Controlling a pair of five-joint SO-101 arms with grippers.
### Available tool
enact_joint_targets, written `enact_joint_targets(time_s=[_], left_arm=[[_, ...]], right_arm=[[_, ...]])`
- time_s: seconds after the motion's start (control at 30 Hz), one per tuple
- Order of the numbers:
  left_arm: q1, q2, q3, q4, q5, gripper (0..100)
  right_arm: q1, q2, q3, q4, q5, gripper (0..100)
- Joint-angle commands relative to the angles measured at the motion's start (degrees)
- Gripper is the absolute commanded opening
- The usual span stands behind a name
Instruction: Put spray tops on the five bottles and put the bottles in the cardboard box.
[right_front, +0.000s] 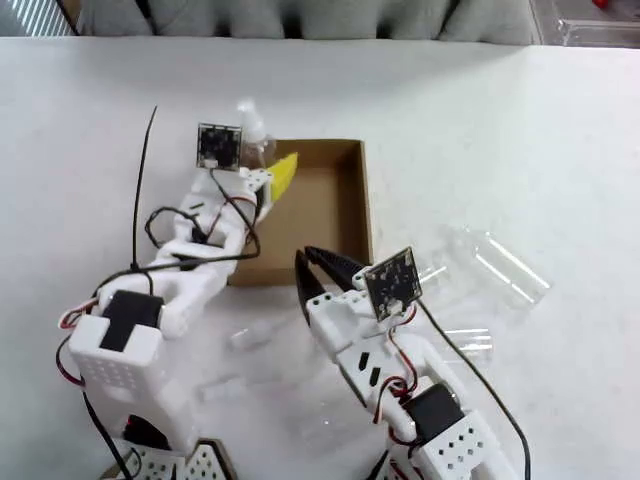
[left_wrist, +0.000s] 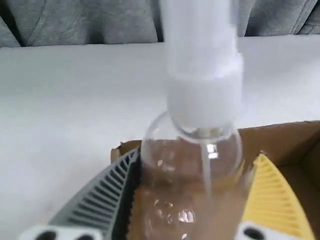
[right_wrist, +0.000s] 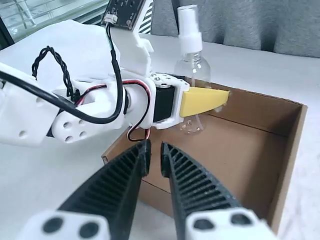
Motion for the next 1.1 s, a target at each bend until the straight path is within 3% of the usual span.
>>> enact_joint_targets(time_s=[0.0,0.57,0.8,1.07], left_arm=[[-1.0,-1.0,-0.2,0.2,-0.1,32],[-1.1,-16.5,10.2,1.3,2.3,32],[-1.1,-29.4,15.5,14.8,2.1,32],[-1.4,-48.8,22.6,35.6,-3.8,32]], right_arm=[[0.6,-0.7,-0.6,0.4,0.9,2.6],[0.6,-0.7,-0.6,0.4,1.0,2.6],[0.6,-0.7,-0.6,0.4,1.0,2.6],[0.7,-0.8,-0.8,2.7,1.0,2.6]])
